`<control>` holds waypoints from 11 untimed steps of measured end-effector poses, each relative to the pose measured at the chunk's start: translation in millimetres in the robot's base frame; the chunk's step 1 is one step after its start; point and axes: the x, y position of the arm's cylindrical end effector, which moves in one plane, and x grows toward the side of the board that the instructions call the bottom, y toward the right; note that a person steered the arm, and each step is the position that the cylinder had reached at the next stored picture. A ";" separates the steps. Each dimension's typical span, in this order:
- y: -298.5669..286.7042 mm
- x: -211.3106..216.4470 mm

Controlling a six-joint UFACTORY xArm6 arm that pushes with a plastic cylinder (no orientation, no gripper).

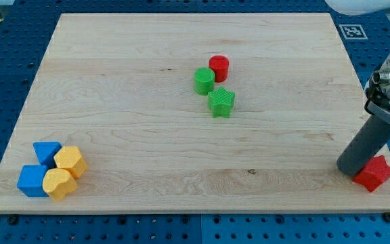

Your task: Push red circle right to the green circle

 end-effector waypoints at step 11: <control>-153.7 -183.7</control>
